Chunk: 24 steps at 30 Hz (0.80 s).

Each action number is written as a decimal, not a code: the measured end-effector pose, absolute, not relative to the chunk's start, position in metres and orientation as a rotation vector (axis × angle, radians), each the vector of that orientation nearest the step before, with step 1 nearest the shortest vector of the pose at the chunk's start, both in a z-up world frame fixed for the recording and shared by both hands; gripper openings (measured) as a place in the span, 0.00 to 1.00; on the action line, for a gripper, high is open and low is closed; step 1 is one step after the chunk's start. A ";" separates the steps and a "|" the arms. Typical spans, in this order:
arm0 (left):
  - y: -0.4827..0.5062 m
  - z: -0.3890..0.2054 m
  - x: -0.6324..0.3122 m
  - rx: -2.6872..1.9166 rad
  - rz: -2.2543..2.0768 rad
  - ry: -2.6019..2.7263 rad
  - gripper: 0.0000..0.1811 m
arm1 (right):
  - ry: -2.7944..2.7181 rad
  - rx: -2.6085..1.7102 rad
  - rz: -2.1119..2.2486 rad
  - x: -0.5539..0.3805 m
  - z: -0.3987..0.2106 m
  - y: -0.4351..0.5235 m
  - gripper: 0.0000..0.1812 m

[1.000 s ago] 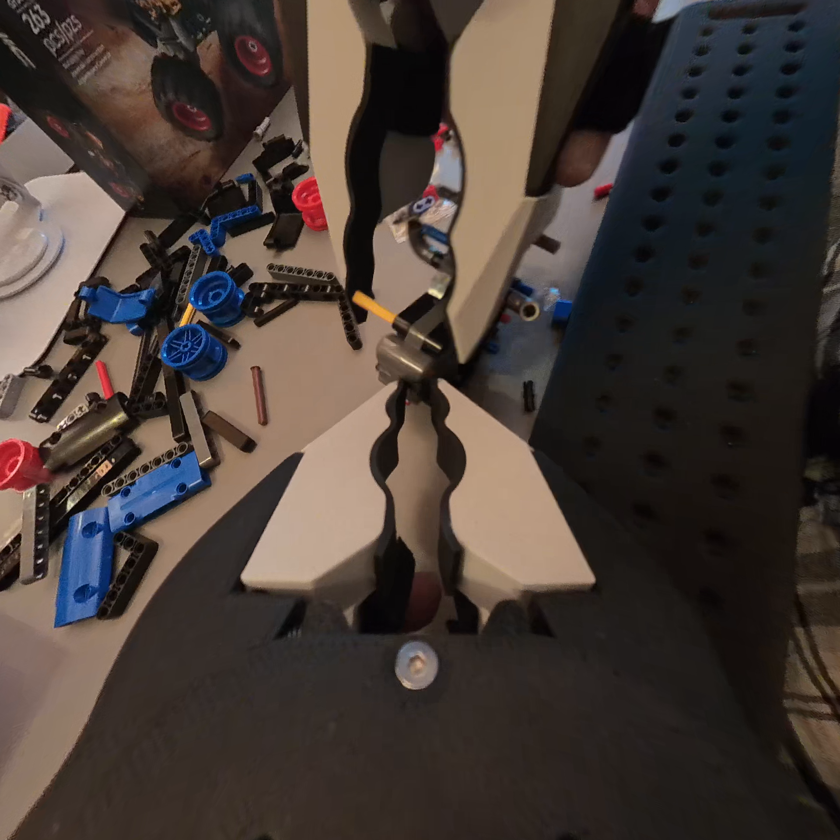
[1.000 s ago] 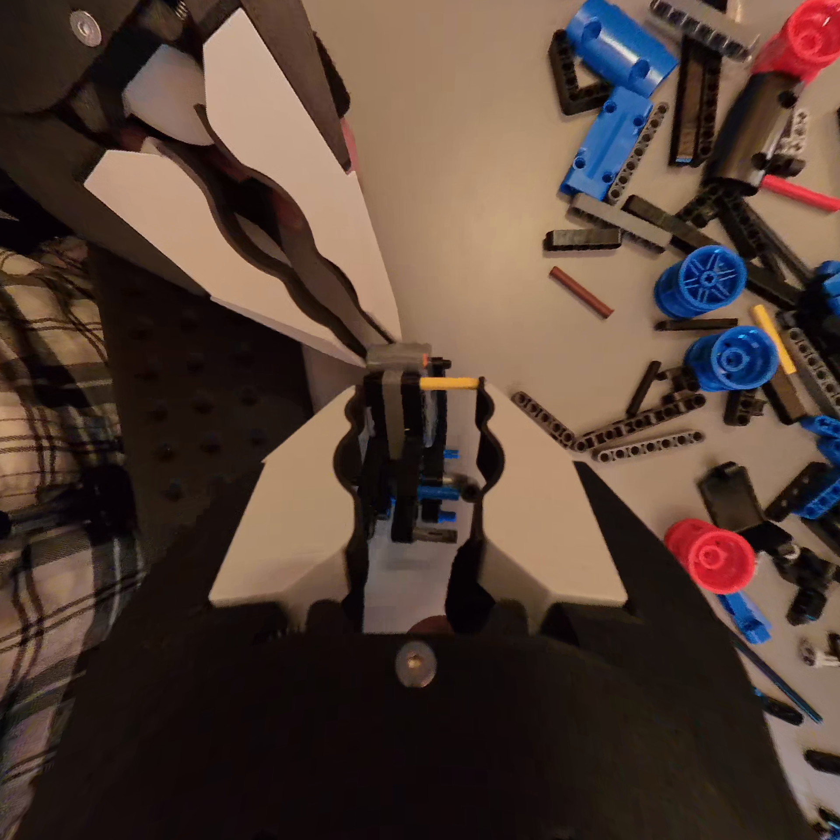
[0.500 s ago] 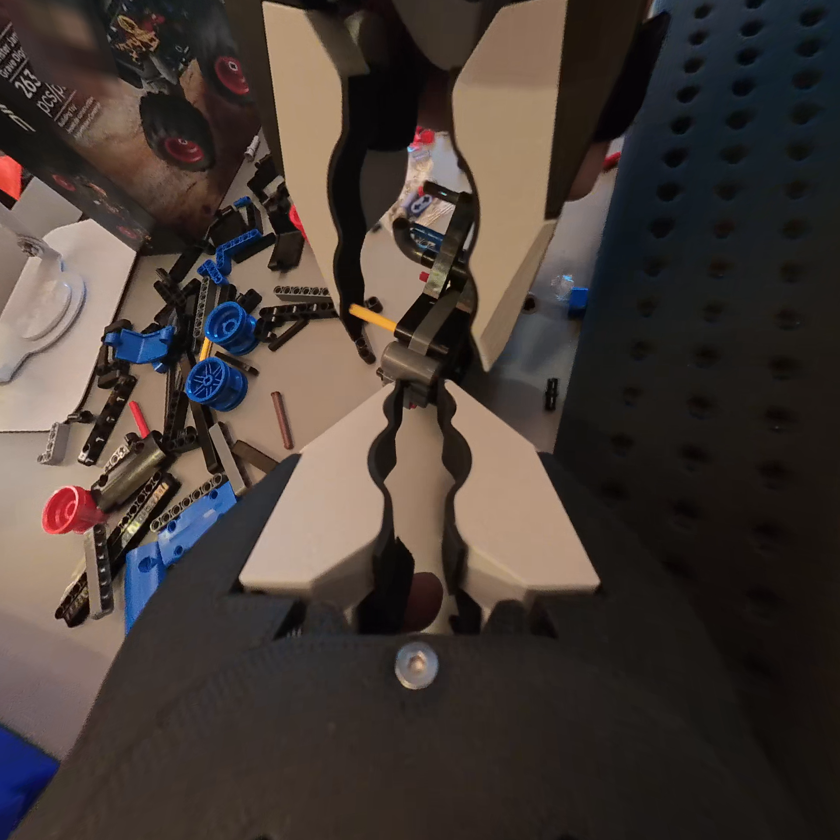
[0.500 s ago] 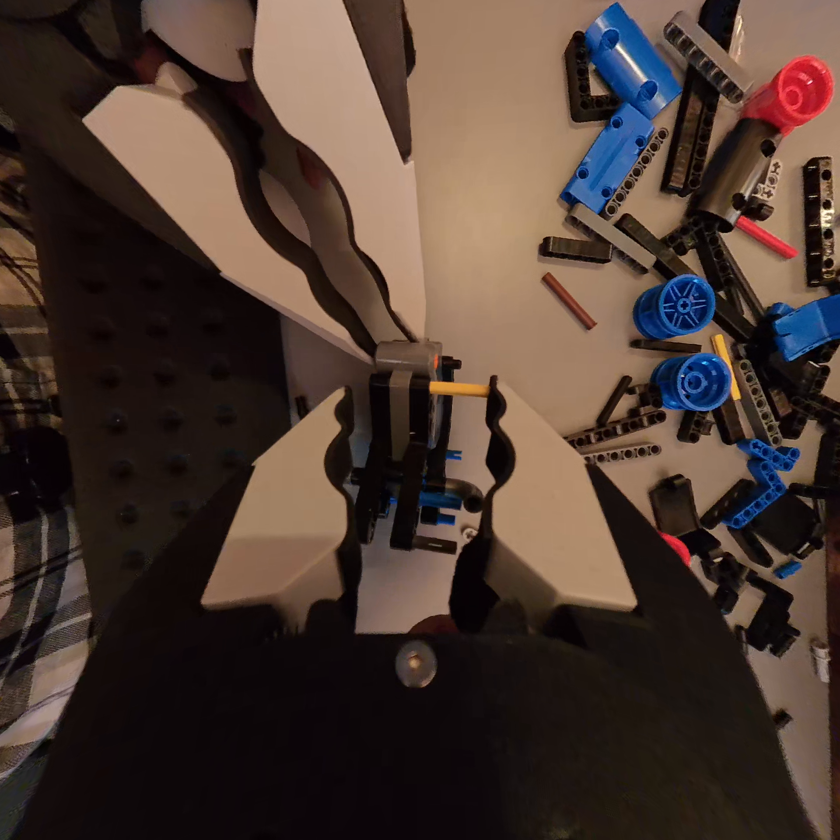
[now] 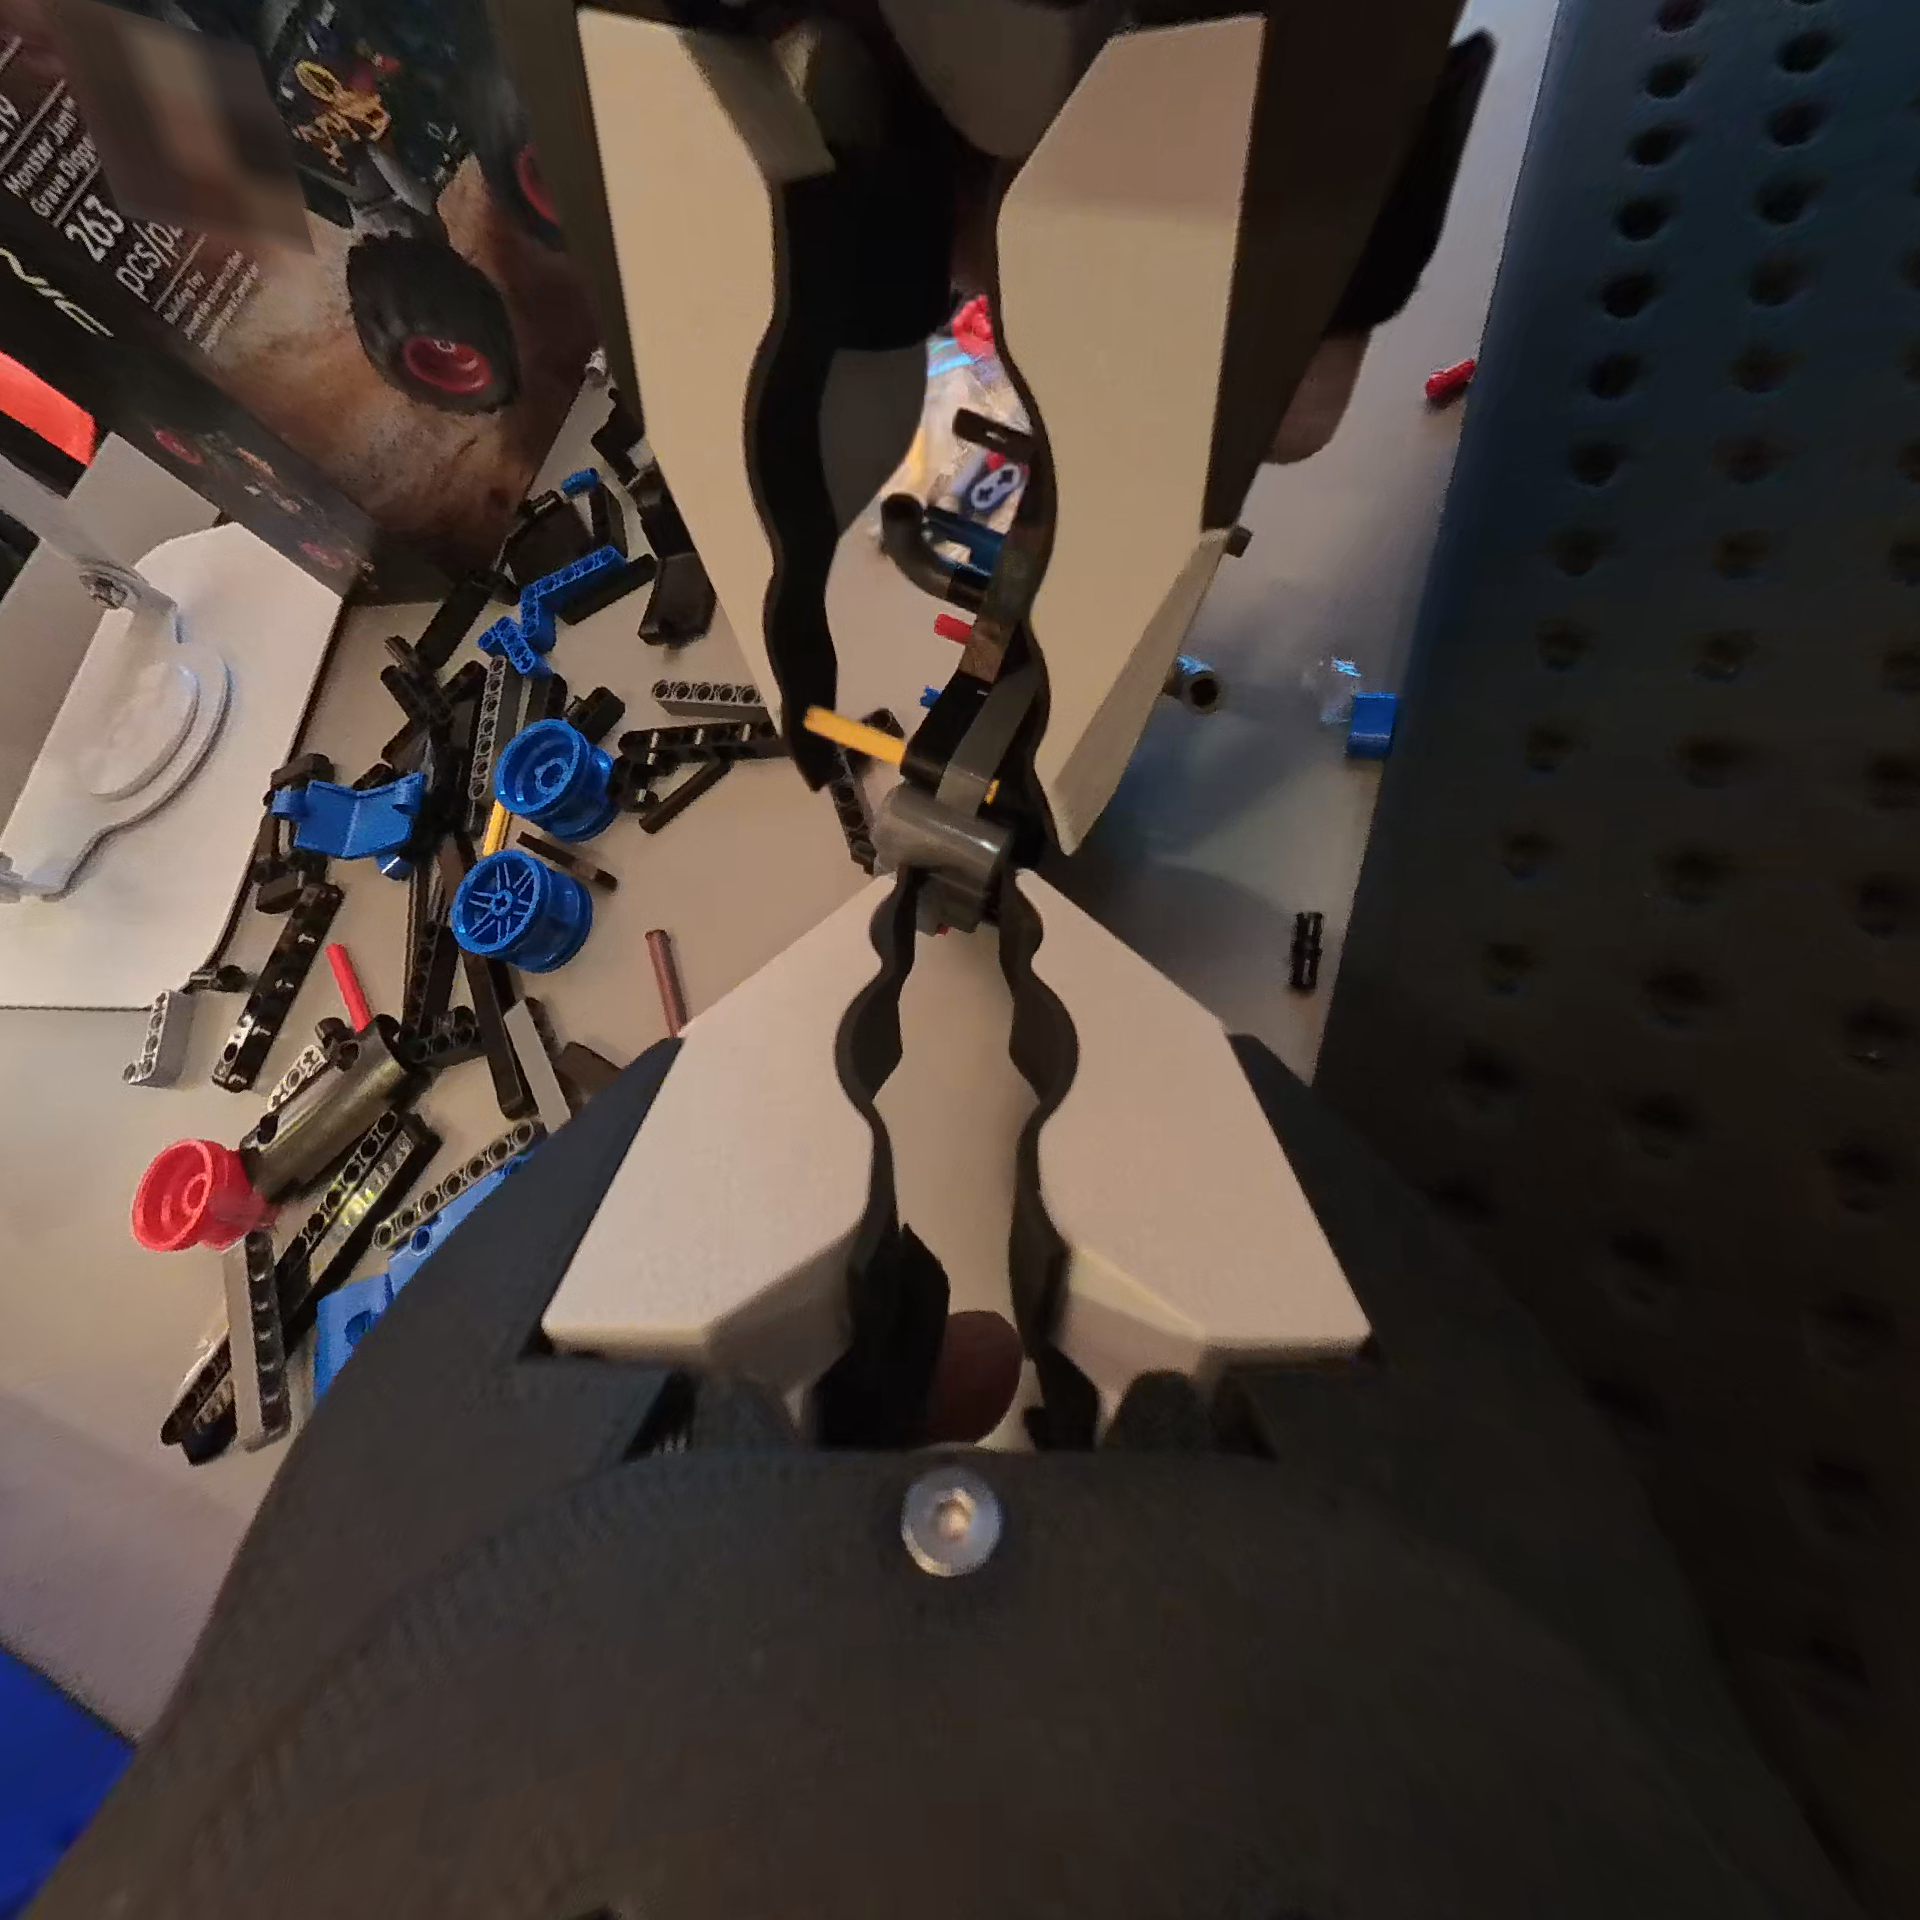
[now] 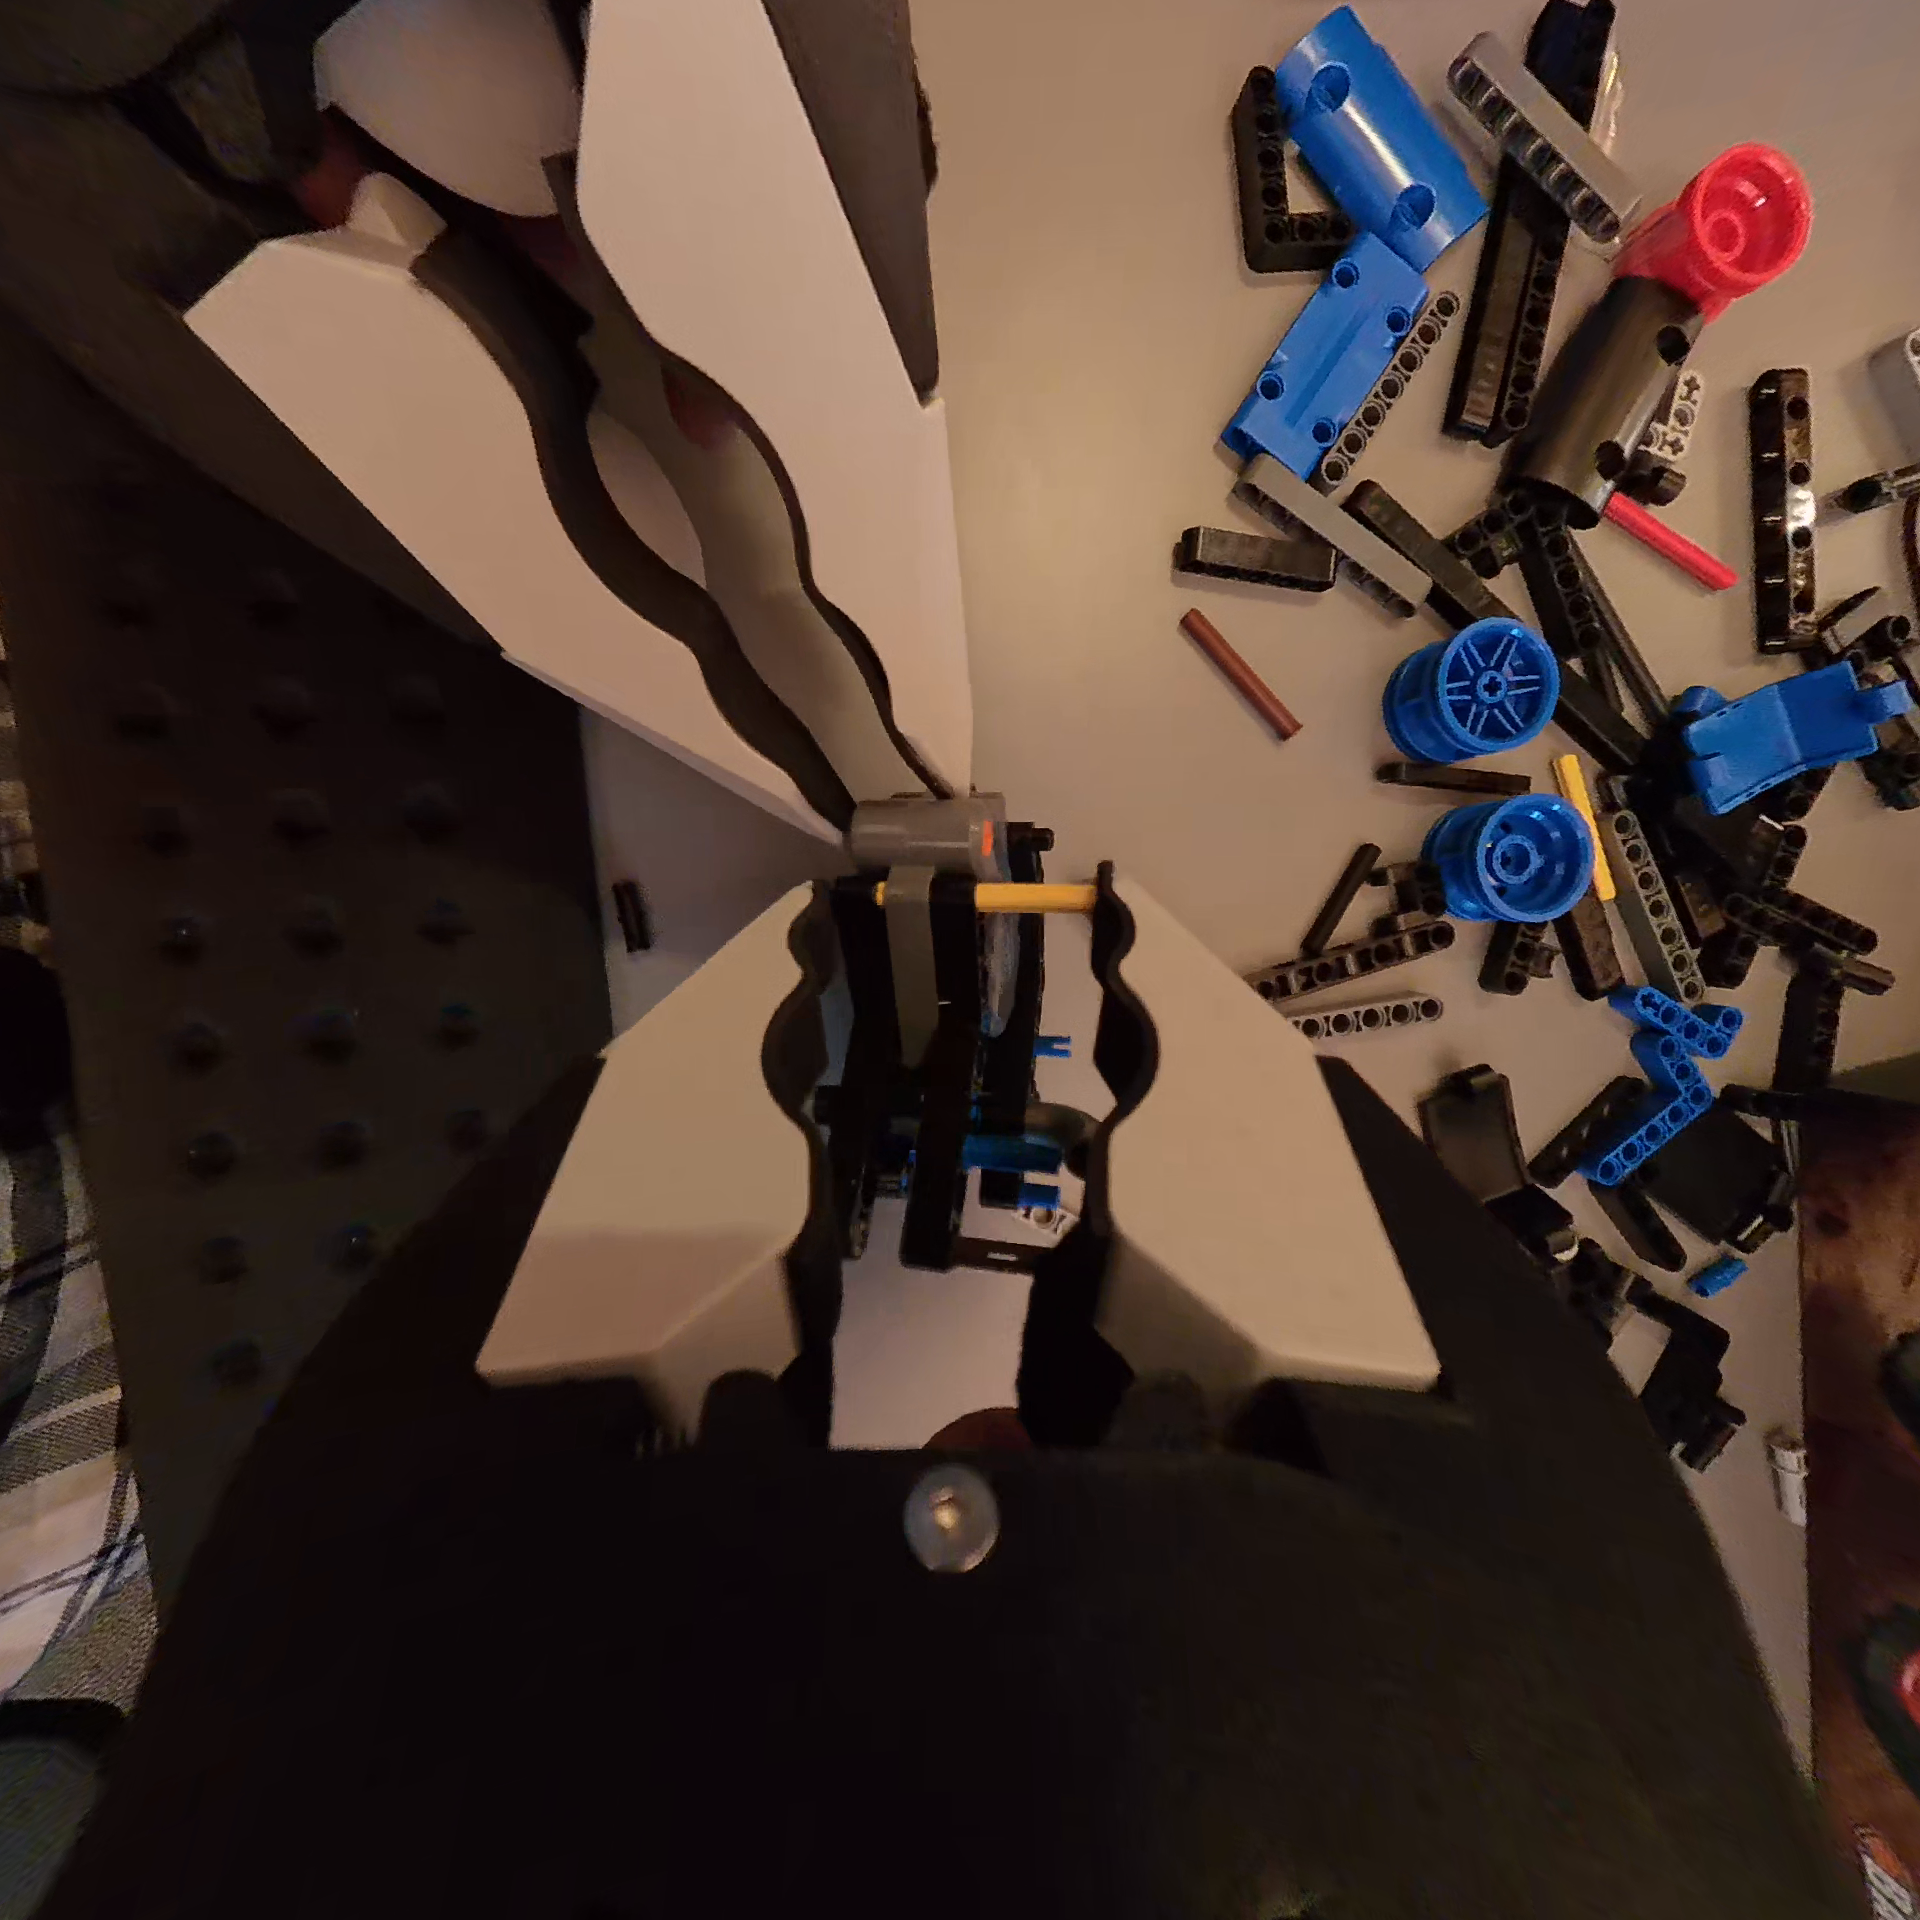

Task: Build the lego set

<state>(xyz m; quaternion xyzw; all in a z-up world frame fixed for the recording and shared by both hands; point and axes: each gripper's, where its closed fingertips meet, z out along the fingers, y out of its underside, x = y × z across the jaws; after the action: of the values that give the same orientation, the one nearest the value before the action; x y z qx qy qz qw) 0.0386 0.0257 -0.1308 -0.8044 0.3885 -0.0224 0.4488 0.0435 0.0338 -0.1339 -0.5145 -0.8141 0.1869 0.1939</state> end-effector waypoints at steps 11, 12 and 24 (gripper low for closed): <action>0.025 -0.134 0.049 -1.993 -0.112 1.006 0.01 | -2.302 -1.438 0.483 0.049 -0.143 0.042 0.29; 0.025 -0.134 0.049 -1.990 -0.107 1.010 0.01 | -2.299 -1.439 0.504 0.048 -0.142 0.043 0.28; 0.029 -0.135 0.049 -1.984 -0.107 1.058 0.01 | -2.341 -1.524 0.599 0.047 -0.143 0.044 0.27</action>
<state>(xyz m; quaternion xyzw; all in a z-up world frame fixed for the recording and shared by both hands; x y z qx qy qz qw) 0.0486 0.0293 -0.1350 -0.7955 0.4242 -0.0431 0.4305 0.0474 0.0442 -0.1431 -0.5281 -0.8110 0.2077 0.1420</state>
